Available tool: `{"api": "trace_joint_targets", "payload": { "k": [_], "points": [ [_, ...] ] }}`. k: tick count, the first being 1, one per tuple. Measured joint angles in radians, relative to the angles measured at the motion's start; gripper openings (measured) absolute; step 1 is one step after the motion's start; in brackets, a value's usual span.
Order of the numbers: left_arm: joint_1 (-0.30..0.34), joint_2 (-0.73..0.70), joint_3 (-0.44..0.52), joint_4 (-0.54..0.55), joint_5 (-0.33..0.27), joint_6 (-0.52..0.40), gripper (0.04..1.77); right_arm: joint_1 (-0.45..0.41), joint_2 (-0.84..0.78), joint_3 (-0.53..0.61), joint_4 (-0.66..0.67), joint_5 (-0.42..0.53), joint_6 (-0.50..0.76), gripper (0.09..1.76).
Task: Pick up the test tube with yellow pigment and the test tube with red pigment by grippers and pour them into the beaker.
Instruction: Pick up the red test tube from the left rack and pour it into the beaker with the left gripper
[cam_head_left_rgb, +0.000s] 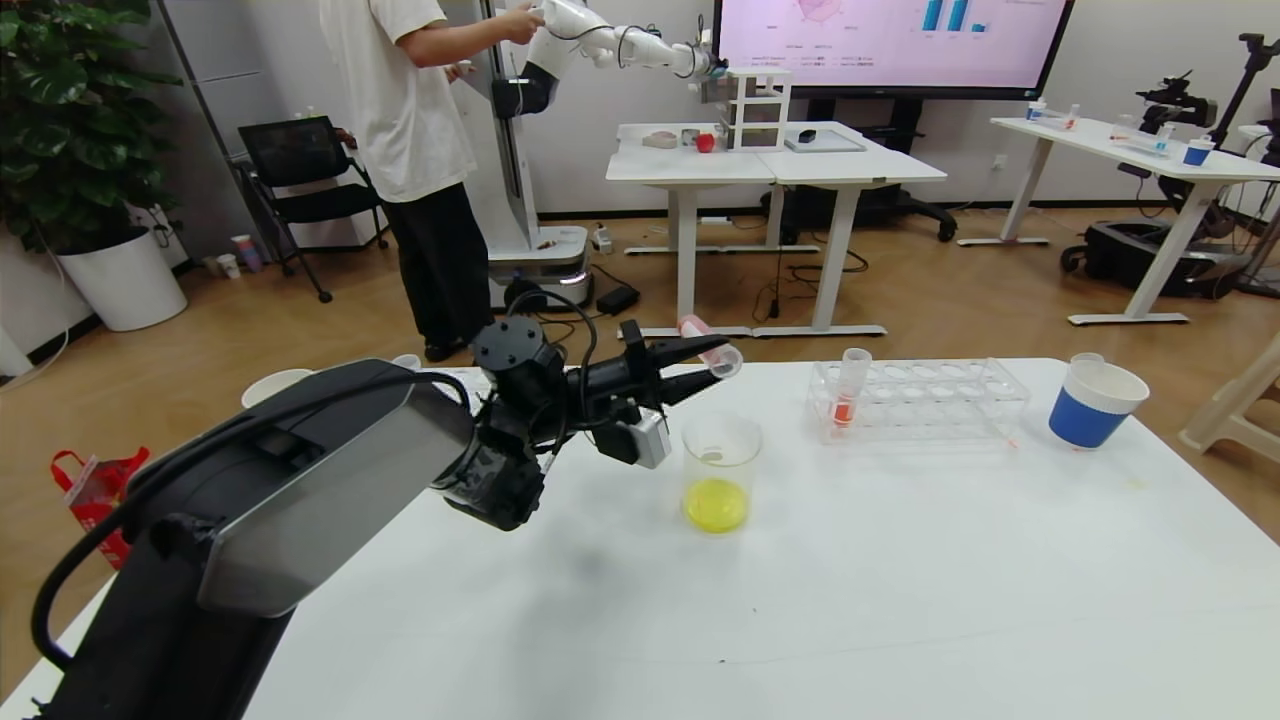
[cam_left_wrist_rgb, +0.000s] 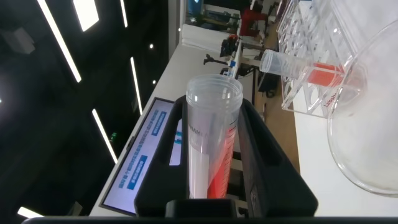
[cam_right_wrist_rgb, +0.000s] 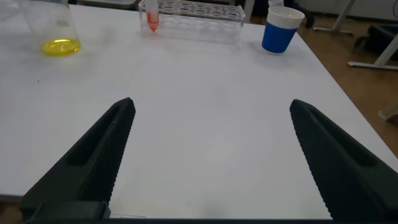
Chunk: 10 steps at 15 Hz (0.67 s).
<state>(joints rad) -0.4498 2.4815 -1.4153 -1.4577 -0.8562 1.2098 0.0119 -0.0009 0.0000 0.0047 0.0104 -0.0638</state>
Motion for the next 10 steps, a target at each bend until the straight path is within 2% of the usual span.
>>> {"api": "trace_joint_targets", "payload": {
  "k": [10],
  "points": [
    [0.014, 0.033, 0.006, -0.028, -0.003, 0.067, 0.49, 0.000, 0.000, 0.000, 0.000, 0.000, 0.000, 1.74]
  ]
}}
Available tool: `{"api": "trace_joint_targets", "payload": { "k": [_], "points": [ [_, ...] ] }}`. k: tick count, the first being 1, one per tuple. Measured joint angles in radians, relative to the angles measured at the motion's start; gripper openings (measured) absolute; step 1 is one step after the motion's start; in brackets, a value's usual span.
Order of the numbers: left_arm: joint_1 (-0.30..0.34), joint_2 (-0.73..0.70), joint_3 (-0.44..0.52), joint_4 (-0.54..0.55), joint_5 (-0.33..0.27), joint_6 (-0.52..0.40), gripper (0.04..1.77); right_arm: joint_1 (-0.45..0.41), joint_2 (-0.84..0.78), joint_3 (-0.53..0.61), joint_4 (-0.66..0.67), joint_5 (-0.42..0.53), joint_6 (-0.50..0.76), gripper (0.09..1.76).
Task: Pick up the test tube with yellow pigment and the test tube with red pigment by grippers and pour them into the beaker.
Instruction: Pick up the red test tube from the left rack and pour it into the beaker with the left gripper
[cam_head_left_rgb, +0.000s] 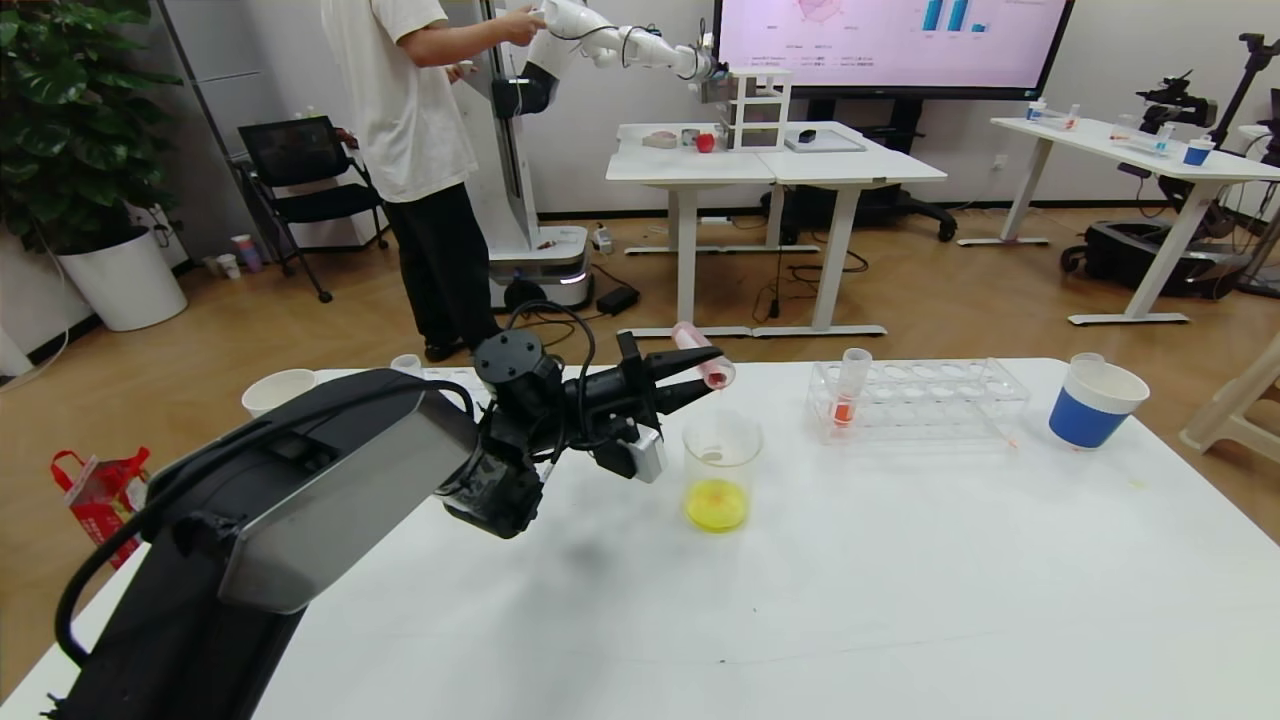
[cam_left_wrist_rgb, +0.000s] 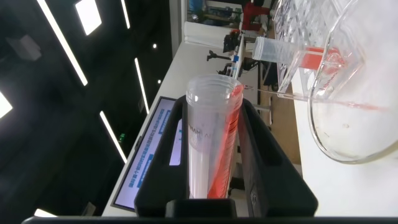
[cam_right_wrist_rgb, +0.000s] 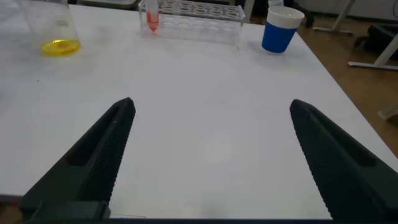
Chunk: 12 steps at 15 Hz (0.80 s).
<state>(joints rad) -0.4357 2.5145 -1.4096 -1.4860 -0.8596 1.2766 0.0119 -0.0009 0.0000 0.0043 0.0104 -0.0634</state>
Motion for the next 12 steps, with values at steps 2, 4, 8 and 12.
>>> {"api": "trace_joint_targets", "payload": {
  "k": [2, 4, 8, 12],
  "points": [
    [0.001, 0.004, -0.003, 0.000, 0.000, 0.003, 0.49, 0.000, 0.000, 0.000, 0.000, 0.000, 0.000, 1.74],
    [0.000, 0.009, -0.004, -0.004, -0.001, 0.008, 0.49, 0.000, 0.000, 0.000, 0.000, 0.000, 0.000, 1.74],
    [0.000, 0.013, -0.006, -0.009, -0.001, 0.033, 0.49, 0.000, 0.000, 0.000, 0.000, 0.000, 0.000, 1.74],
    [0.002, 0.013, 0.000, -0.007, -0.002, 0.065, 0.49, 0.000, 0.000, 0.000, 0.000, 0.000, 0.000, 1.74]
  ]
}}
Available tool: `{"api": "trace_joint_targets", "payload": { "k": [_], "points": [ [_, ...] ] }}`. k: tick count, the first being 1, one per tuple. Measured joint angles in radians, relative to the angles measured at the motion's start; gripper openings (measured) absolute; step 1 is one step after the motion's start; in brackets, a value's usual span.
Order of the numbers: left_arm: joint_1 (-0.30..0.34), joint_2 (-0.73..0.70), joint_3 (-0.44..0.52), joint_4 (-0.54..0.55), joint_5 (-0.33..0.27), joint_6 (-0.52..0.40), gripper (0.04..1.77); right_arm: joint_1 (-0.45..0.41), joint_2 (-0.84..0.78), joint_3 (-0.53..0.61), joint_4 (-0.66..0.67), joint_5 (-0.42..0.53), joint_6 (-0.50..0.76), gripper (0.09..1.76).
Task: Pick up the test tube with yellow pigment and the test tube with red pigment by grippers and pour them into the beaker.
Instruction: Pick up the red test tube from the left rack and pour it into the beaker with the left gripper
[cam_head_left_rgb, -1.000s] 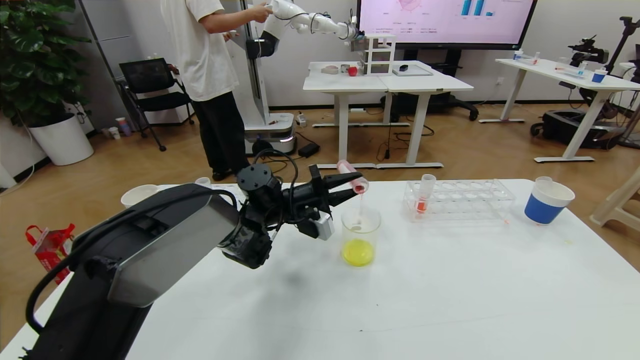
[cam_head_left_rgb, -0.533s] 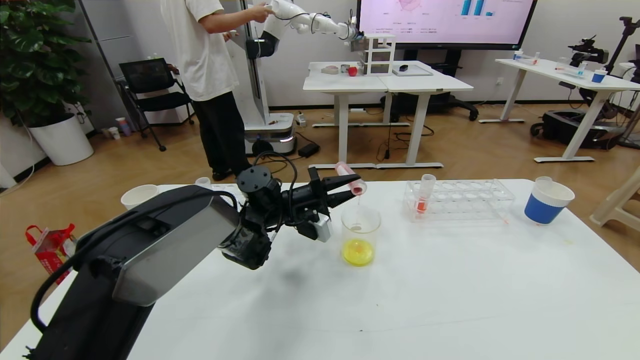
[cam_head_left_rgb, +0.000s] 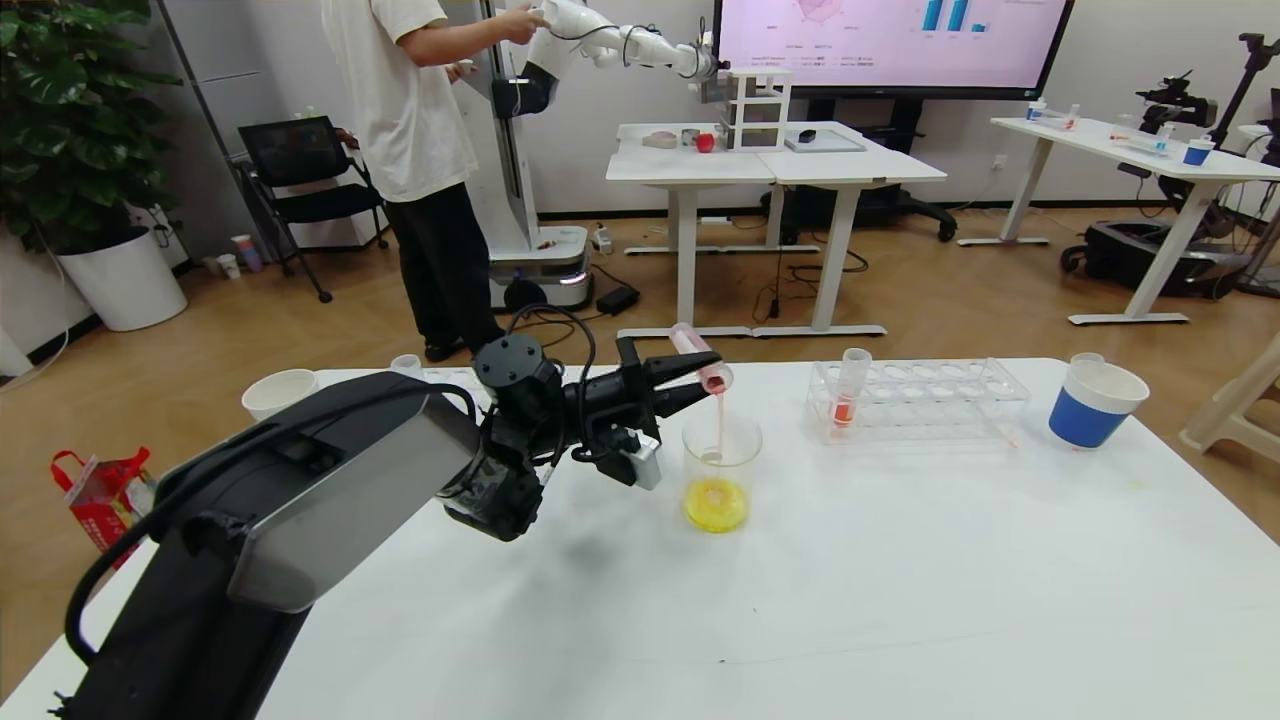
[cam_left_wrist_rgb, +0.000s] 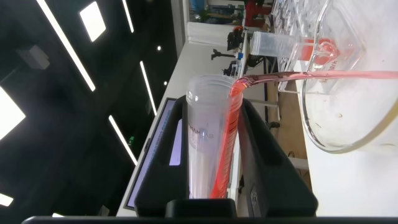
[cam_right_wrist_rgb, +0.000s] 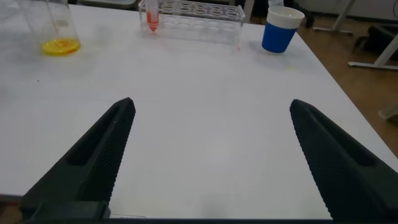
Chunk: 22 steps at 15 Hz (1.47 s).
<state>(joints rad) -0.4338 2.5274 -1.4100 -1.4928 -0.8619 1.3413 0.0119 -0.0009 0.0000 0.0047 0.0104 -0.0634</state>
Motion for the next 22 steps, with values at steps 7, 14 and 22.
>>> {"api": "trace_joint_targets", "payload": {
  "k": [7, 14, 22],
  "points": [
    [0.004, -0.011, 0.021, 0.006, 0.000, 0.049, 0.49, 0.000, 0.000, 0.000, 0.000, 0.000, 0.000, 1.74],
    [0.007, -0.043, 0.045, 0.058, 0.000, 0.137, 0.49, 0.000, 0.000, 0.000, 0.000, 0.000, 0.000, 1.74],
    [0.007, -0.079, 0.059, 0.136, -0.001, 0.202, 0.49, 0.000, 0.000, 0.000, 0.000, 0.000, 0.000, 1.74]
  ]
}}
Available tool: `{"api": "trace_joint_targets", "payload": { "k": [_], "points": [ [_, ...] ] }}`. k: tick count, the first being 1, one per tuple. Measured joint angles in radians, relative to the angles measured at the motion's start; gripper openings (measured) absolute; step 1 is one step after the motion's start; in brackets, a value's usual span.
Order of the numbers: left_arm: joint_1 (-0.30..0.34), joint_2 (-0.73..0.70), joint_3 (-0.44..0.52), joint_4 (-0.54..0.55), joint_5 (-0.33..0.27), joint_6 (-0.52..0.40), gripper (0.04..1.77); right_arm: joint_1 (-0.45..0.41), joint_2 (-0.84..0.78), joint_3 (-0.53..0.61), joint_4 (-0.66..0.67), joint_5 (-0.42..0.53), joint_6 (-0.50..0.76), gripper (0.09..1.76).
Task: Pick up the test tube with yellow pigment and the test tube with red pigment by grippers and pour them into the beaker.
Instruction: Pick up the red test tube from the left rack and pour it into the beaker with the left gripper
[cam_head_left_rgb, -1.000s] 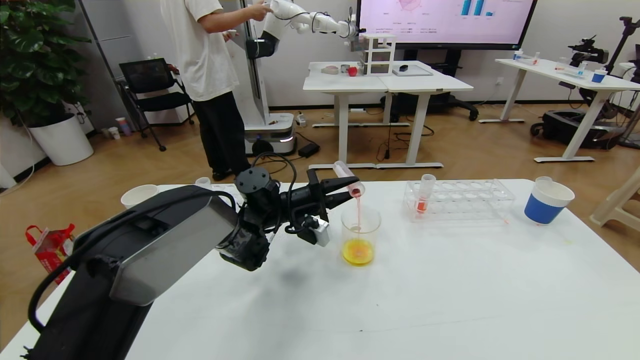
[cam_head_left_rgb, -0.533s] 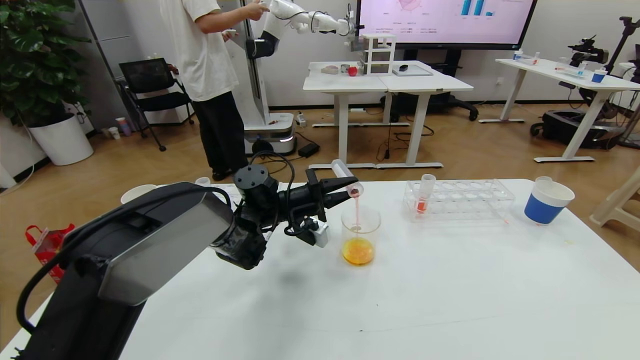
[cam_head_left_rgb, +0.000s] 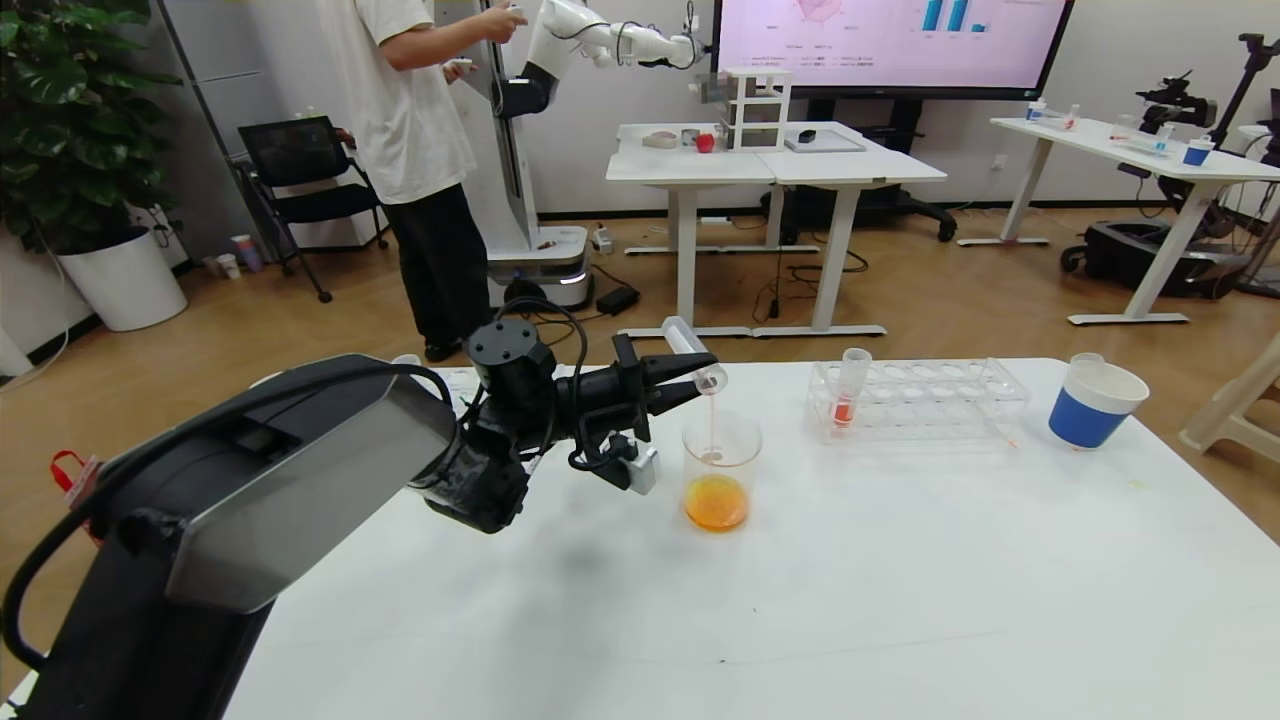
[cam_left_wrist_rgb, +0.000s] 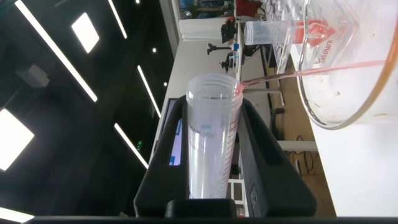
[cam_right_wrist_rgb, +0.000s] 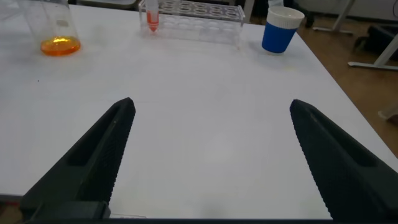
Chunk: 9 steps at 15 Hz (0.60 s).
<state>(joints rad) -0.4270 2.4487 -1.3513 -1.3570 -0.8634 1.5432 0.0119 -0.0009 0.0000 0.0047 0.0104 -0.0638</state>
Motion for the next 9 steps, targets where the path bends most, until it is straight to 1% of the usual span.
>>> {"api": "trace_joint_targets", "payload": {
  "k": [2, 4, 6, 8, 9],
  "points": [
    [-0.003, -0.001, 0.001, 0.000, 0.000, -0.023, 0.49, 0.000, 0.000, 0.000, 0.000, 0.000, 0.000, 1.74],
    [-0.008, -0.003, 0.001, -0.004, 0.001, -0.103, 0.49, 0.000, 0.000, 0.000, 0.000, 0.000, 0.000, 1.74],
    [-0.007, -0.026, 0.005, -0.008, 0.016, -0.190, 0.49, 0.000, 0.000, 0.000, 0.000, 0.000, 0.000, 1.74],
    [-0.001, -0.066, 0.027, -0.012, 0.076, -0.303, 0.49, 0.000, 0.000, 0.000, 0.000, 0.000, 0.000, 1.74],
    [0.000, -0.089, 0.042, -0.017, 0.119, -0.366, 0.49, 0.000, 0.000, 0.000, 0.000, 0.000, 0.000, 1.74]
  ]
}}
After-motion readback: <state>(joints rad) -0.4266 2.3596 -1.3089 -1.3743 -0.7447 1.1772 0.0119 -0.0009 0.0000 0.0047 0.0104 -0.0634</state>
